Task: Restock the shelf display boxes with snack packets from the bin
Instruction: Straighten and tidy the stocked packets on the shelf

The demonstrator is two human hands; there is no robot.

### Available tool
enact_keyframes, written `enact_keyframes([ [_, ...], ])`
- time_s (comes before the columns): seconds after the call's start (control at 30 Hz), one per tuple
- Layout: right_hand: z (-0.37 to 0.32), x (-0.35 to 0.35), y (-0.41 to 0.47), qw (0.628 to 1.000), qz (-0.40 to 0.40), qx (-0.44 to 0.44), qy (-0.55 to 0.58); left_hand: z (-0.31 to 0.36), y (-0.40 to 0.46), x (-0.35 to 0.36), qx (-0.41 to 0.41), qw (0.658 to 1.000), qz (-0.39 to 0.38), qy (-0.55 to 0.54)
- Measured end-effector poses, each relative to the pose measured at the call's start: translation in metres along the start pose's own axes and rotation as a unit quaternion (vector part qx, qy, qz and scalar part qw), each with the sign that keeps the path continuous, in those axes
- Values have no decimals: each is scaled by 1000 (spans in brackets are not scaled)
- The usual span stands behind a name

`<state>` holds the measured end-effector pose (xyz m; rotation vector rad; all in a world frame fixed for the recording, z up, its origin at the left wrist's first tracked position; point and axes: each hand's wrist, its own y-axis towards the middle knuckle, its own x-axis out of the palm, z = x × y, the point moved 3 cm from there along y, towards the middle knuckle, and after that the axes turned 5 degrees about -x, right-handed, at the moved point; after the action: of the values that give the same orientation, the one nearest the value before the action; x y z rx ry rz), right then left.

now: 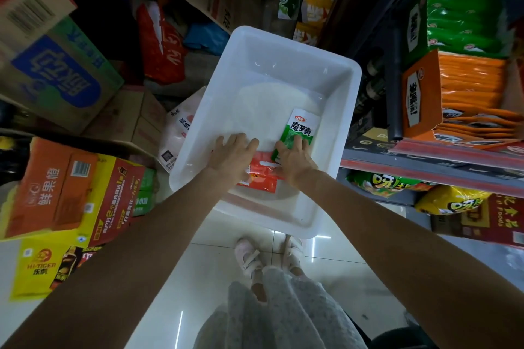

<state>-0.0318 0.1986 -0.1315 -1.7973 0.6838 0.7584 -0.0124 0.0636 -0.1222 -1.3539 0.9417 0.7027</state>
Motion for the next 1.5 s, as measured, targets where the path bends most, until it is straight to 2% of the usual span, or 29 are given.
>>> enact_keyframes([
  [0.13,2,-1,3,1000,-13,2,-2,7,-7,6,67,989,14,128],
  [0.23,4,-8,9,1000,-17,-3,-7,14,-6,1,62,988,25,136],
  [0.37,4,-15,14,998,47,27,-18,14,-7,-8,50,994,18,93],
  [0.47,1,-14,23,995,76,60,-25,3,-9,-20,-37,999,15,6],
  [0.53,3,-16,27,992,87,83,-25,-7,-12,-23,-94,991,9,-92],
  [0.67,4,-13,30,988,82,100,-85,-29,-15,-12,-201,933,24,-299],
  [0.77,4,-12,32,985,101,106,-92,-37,-17,-9,-235,872,29,-429],
  [0.83,5,-14,30,988,87,91,-91,-39,-20,-14,-248,827,35,-503],
  [1.0,3,-56,5,986,73,63,136,-38,-35,-34,-252,699,40,-668],
  [1.03,3,-64,-2,970,65,69,224,-38,-38,-39,-251,679,33,-689],
  [1.07,3,-70,-11,929,60,83,357,-37,-42,-44,-250,669,30,-699],
  [1.13,1,-80,-34,781,24,83,618,-37,-49,-56,-250,661,34,-707],
  [1.17,0,-87,-46,720,12,66,691,-36,-51,-62,-246,659,40,-710],
  [1.2,1,-94,-56,675,13,42,737,-35,-53,-69,-237,659,45,-713],
  [1.23,3,-102,-67,645,21,17,764,-33,-54,-77,-226,658,50,-716],
  [1.3,6,-120,-85,636,50,-14,770,-24,-58,-99,-187,656,61,-728],
  [1.4,15,-142,-105,656,69,-48,750,-2,-60,-136,-113,657,70,-742],
  [1.5,31,-164,-122,635,127,-47,761,23,-57,-172,-61,666,82,-739],
])
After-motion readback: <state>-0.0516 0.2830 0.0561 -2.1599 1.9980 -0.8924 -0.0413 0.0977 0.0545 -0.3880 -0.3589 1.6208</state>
